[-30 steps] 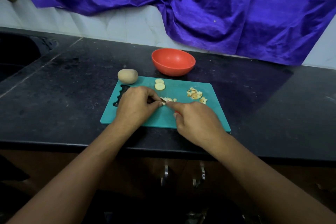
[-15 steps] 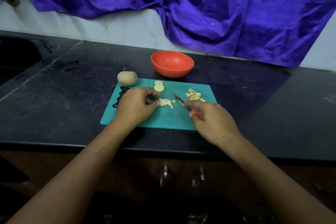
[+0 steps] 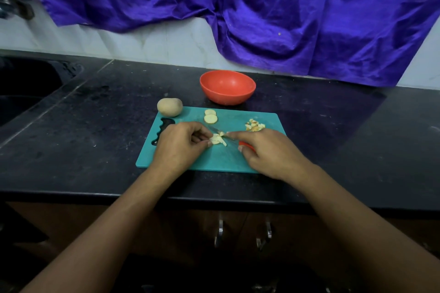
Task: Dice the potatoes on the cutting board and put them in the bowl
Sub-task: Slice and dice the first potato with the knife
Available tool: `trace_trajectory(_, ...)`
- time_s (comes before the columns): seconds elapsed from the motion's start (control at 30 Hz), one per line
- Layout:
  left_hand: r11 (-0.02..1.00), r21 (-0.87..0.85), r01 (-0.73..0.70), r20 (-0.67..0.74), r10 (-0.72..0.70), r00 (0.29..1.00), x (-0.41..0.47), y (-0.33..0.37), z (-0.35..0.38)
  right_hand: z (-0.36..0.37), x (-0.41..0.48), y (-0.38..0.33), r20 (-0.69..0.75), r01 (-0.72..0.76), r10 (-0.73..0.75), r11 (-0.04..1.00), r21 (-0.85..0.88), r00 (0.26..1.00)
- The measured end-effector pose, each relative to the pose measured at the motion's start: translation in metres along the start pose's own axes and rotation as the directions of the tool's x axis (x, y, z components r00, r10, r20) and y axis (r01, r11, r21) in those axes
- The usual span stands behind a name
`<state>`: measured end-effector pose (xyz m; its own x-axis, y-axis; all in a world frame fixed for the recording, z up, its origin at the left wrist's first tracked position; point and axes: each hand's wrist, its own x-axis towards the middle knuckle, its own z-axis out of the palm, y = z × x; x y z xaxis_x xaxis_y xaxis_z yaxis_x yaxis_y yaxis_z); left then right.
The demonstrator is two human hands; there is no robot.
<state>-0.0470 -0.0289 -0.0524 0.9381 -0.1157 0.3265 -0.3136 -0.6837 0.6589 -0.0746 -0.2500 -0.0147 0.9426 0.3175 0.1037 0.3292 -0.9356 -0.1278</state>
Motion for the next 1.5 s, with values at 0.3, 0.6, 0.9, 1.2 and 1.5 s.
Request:
trace_trajectory(0.3, 0.998, -0.001, -0.059, 0.203, 0.058, 0.977, 0.018, -0.007, -0.012, 0.003, 0.004, 0.008, -0.065, -0.02, 0.029, 0.992, 0.123, 0.997)
trace_trajectory(0.6, 0.993, 0.015, -0.115, 0.142, 0.112, 0.984, 0.018, -0.006, -0.007, 0.007, -0.009, 0.004, -0.075, -0.095, 0.105, 0.987, 0.131, 0.992)
trace_trajectory(0.9, 0.983, 0.184, -0.009, -0.017, 0.012, 1.0, 0.009, 0.007, 0.006, 0.005, -0.011, -0.01, -0.072, -0.13, 0.141, 0.981, 0.142, 0.987)
trace_trajectory(1.2, 0.979, 0.203, -0.008, -0.05, 0.019, 0.999, 0.007, 0.007, 0.008, 0.006, -0.019, -0.028, -0.08, -0.201, 0.226, 0.95, 0.239, 0.971)
trace_trajectory(1.5, 0.959, 0.265, -0.102, 0.014, 0.102, 0.995, 0.008, 0.01, 0.009, 0.012, -0.019, -0.036, -0.08, -0.251, 0.273, 0.946, 0.206, 0.959)
